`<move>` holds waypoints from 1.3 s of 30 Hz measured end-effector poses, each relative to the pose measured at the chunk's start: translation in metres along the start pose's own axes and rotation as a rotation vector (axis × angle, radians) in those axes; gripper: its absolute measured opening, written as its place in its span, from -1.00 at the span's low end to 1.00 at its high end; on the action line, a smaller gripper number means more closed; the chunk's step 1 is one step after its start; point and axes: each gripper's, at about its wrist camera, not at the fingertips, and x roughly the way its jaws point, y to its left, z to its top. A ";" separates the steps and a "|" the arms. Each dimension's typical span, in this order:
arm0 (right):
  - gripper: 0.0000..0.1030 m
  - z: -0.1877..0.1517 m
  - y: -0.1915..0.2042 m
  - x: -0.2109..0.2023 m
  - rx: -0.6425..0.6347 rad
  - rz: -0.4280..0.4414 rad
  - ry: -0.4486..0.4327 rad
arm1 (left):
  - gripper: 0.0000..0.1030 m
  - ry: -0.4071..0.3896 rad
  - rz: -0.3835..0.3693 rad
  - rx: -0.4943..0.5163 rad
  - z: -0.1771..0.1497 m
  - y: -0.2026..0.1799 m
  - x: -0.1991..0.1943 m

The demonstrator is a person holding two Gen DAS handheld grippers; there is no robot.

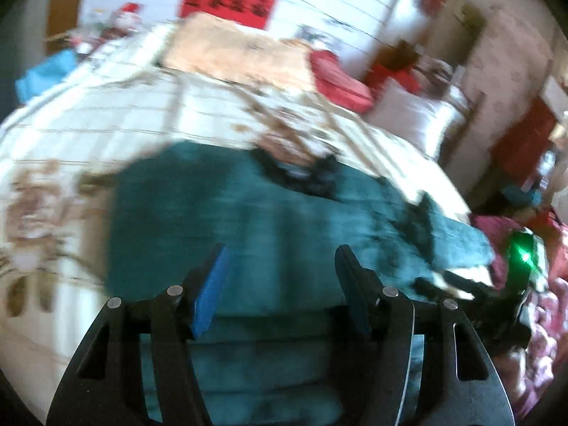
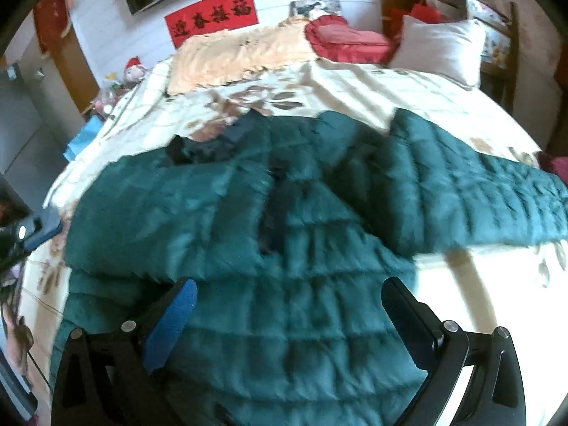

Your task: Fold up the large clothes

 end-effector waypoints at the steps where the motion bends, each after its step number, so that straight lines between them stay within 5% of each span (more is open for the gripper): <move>1: 1.00 0.005 0.004 0.008 -0.001 -0.001 0.009 | 0.20 -0.007 0.029 -0.019 -0.001 0.015 -0.005; 5: 0.93 0.017 0.010 0.048 0.035 0.008 0.082 | 0.20 -0.007 0.124 -0.118 -0.007 0.071 -0.015; 7: 0.26 0.020 0.013 0.066 0.060 0.076 0.105 | 0.20 -0.012 0.157 -0.161 -0.011 0.093 -0.018; 10: -0.45 0.023 0.018 0.066 0.053 0.103 0.066 | 0.20 -0.023 0.189 -0.217 -0.013 0.117 -0.020; 13: -0.66 0.031 0.025 0.048 -0.009 0.064 -0.012 | 0.20 -0.035 0.195 -0.265 -0.012 0.130 -0.021; 20: -0.70 0.057 0.015 0.000 -0.089 -0.068 -0.216 | 0.20 -0.017 0.184 -0.258 -0.013 0.123 -0.001; 25: -0.72 0.054 0.001 0.035 -0.101 -0.224 -0.167 | 0.20 0.041 0.190 -0.229 -0.021 0.111 0.026; 28: -0.72 0.046 -0.013 0.062 -0.052 -0.129 -0.076 | 0.20 0.066 0.192 -0.218 -0.021 0.105 0.037; 29: -0.68 0.046 -0.018 0.064 -0.036 -0.102 -0.062 | 0.20 0.062 0.191 -0.219 -0.020 0.103 0.038; 32: 0.29 0.043 -0.028 0.049 0.028 -0.125 -0.086 | 0.20 0.031 0.189 -0.215 -0.013 0.097 0.037; 39: 0.35 0.047 0.007 0.013 -0.027 0.025 -0.154 | 0.20 0.008 0.224 -0.165 0.008 0.075 0.063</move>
